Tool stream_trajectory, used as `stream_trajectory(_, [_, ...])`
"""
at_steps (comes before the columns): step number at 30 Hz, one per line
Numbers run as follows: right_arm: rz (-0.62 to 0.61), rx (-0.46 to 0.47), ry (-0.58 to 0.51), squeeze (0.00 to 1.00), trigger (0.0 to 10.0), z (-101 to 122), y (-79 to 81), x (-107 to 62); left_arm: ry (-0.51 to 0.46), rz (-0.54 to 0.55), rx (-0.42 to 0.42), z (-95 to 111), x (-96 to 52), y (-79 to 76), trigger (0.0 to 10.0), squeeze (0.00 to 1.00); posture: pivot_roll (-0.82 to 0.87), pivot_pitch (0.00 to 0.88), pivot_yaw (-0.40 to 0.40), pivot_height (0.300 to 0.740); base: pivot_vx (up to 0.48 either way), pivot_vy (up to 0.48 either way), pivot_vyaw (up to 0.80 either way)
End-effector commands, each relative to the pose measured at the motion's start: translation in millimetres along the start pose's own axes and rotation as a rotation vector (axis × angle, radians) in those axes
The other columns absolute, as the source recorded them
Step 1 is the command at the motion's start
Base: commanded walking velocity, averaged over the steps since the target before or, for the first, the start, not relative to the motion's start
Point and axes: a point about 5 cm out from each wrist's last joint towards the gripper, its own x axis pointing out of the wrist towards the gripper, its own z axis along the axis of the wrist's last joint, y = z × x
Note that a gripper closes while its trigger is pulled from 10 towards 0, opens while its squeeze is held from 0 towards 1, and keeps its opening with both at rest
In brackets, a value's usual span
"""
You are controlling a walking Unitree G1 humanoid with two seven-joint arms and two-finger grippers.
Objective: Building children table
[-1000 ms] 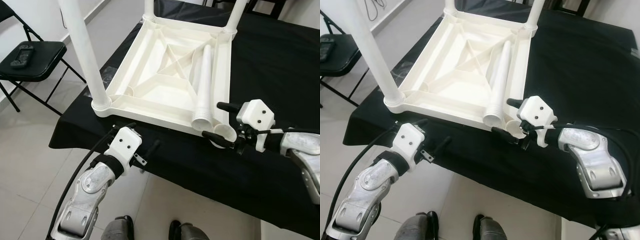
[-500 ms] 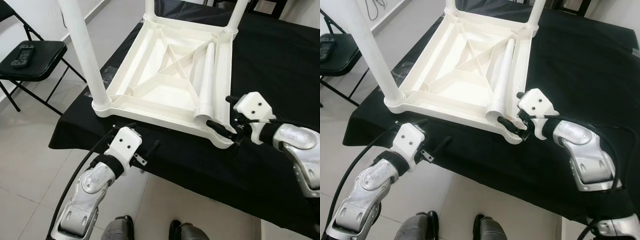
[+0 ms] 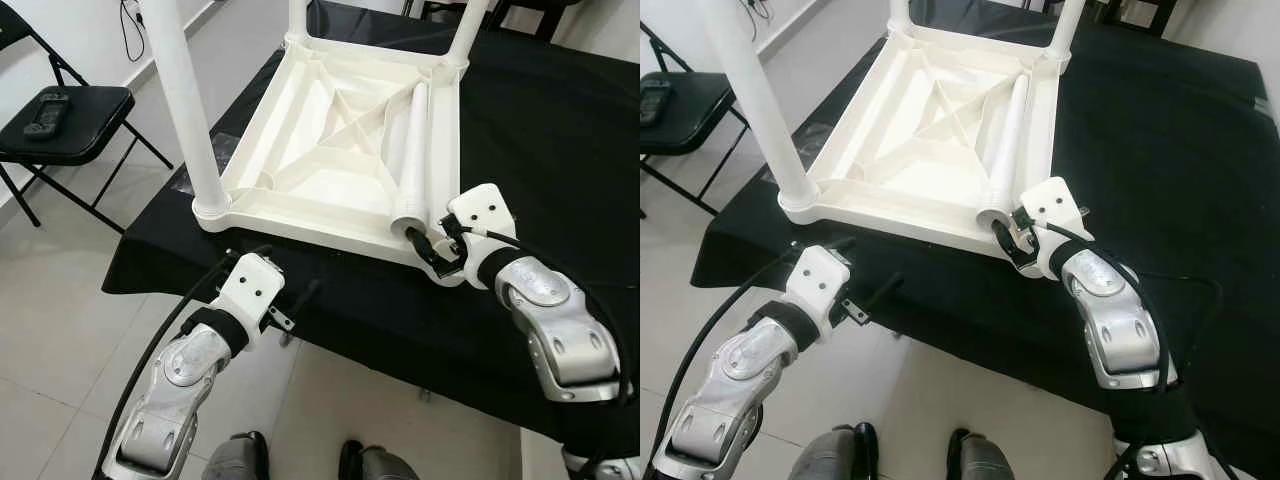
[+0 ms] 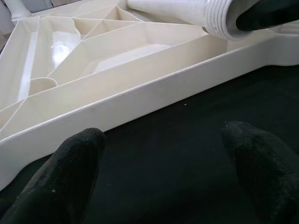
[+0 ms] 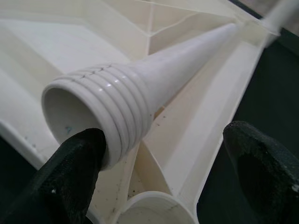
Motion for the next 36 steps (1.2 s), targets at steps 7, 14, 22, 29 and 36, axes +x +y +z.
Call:
stream_trajectory(7, [-0.182, 0.031, 0.015, 0.0, 4.1, 1, -7.4, 4.3, 0.018, -0.004, -0.015, -4, -1.8, -2.7, 10.0, 0.0, 0.02, 0.228, -0.066, 0.74, 0.0, 0.0, 0.0])
stream_trajectory(14, [-0.167, 0.05, -0.011, 0.0, 0.0, 11, 6.7, 13.1, 0.018, 0.0, -0.016, -4, -2.2, -3.3, 10.0, 0.0, 0.02, 0.225, -0.07, 0.74, 0.0, 0.0, 0.0])
stream_trajectory(22, [-0.115, 0.081, -0.04, 0.0, 0.0, 19, 29.7, 24.3, 0.019, 0.0, -0.016, -3, -2.0, -5.1, 10.0, 0.0, 0.04, 0.222, -0.076, 0.74, 0.0, 0.0, 0.0])
stream_trajectory(29, [-0.129, 0.093, -0.049, 0.0, 0.0, 19, 28.9, 28.0, 0.018, 0.007, -0.013, -2, -3.4, -3.5, 10.0, 0.0, 0.05, 0.222, -0.079, 0.74, 0.0, 0.0, 0.0])
stream_trajectory(36, [-0.213, 0.131, -0.105, 0.0, 0.0, 25, -0.4, 26.0, 0.017, 0.016, -0.015, -1, -4.4, -0.4, 10.0, 0.0, 0.03, 0.227, -0.072, 0.74, 0.0, 0.0, 0.0])
